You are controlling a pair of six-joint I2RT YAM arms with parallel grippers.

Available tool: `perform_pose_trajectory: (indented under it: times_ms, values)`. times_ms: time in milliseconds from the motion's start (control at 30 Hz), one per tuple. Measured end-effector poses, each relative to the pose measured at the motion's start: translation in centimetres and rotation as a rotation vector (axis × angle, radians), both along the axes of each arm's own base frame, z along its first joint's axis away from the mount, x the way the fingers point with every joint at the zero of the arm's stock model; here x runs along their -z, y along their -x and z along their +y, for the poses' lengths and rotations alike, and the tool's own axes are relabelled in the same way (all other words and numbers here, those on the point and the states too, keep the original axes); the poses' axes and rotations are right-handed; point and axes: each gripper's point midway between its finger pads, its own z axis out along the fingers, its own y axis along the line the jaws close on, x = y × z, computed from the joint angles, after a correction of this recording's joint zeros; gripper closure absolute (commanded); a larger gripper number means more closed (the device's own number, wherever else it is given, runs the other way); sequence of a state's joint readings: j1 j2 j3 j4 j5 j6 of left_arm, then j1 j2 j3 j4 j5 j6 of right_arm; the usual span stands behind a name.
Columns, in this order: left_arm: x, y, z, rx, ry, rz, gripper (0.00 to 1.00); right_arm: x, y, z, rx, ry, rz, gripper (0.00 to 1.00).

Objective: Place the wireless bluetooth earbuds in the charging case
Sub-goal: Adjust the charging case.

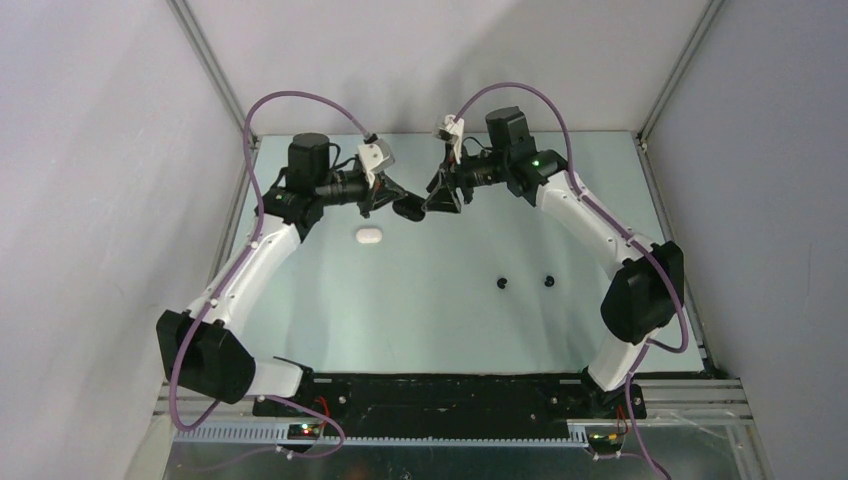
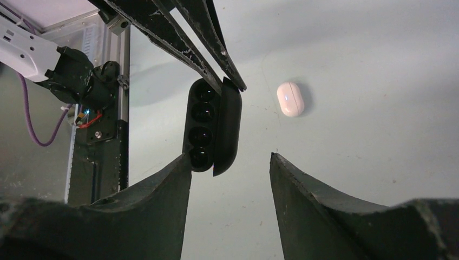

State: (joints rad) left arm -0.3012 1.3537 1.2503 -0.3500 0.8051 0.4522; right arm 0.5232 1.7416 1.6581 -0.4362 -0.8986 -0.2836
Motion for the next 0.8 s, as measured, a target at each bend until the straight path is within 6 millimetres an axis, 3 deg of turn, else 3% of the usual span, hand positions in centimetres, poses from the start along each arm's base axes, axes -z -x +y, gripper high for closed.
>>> perform_pose_trajectory:
  times_ms: [67, 433, 567, 600, 667, 800]
  values:
    - [-0.1, 0.0, 0.0, -0.004, 0.003, 0.002, 1.0, 0.2, 0.0, 0.0, 0.001, 0.003, 0.007, 0.5]
    - [-0.4, -0.2, -0.1, -0.014, 0.02, 0.005, 1.0, 1.2, -0.4, 0.4, 0.005, 0.0, 0.051, 0.66]
    - [-0.4, -0.4, 0.0, -0.025, 0.021, 0.009, 1.0, 1.2, -0.3, 0.6, -0.004, -0.006, 0.062, 0.83]
    - [-0.5, -0.4, 0.0, -0.027, 0.021, 0.008, 1.0, 1.2, -0.2, 0.6, -0.008, -0.008, 0.061, 0.94]
    - [-0.5, -0.4, 0.0, -0.029, 0.025, 0.016, 0.95, 1.2, -0.3, 0.6, -0.007, -0.008, 0.059, 1.0]
    - [-0.5, -0.3, -0.1, -0.046, 0.041, 0.045, 0.6, 1.3, -0.6, 0.4, -0.007, -0.004, 0.035, 1.0]
